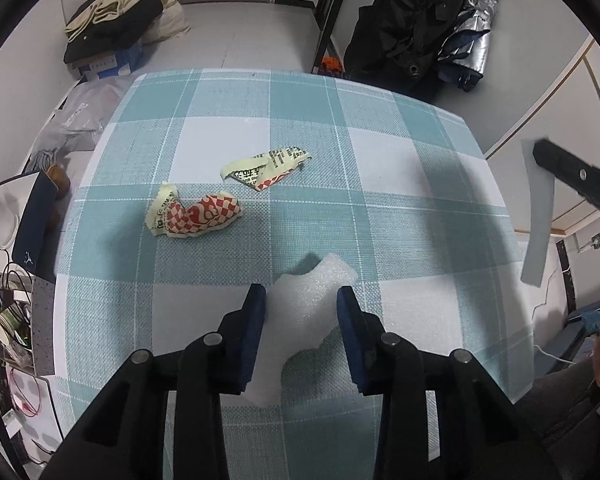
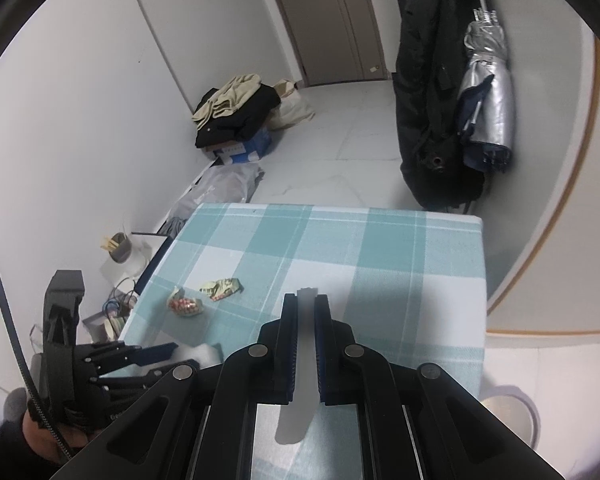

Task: Collect trash
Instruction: 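Lift the foam with the left gripper and carry it toward the white bin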

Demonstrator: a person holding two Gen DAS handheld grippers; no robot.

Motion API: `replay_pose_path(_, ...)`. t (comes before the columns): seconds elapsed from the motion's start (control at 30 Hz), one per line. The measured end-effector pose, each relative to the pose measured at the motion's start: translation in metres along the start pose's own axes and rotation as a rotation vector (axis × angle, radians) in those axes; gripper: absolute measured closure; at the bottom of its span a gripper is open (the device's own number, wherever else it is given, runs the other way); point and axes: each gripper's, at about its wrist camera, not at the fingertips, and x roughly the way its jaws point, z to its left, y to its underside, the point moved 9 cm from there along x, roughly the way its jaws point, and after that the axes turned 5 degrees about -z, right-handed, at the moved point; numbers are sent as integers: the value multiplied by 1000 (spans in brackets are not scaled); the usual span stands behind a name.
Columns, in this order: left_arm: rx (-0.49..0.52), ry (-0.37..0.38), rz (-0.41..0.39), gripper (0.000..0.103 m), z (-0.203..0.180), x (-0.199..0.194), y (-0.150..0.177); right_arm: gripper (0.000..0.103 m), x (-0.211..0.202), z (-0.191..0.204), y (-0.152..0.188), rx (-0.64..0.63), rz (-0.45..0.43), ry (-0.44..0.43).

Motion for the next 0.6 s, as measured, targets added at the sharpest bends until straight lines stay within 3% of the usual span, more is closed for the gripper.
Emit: replay_pose_path(0.6,7,25,-119,71,-4,-48,-3,96,-36,13,55,135,-7,-27)
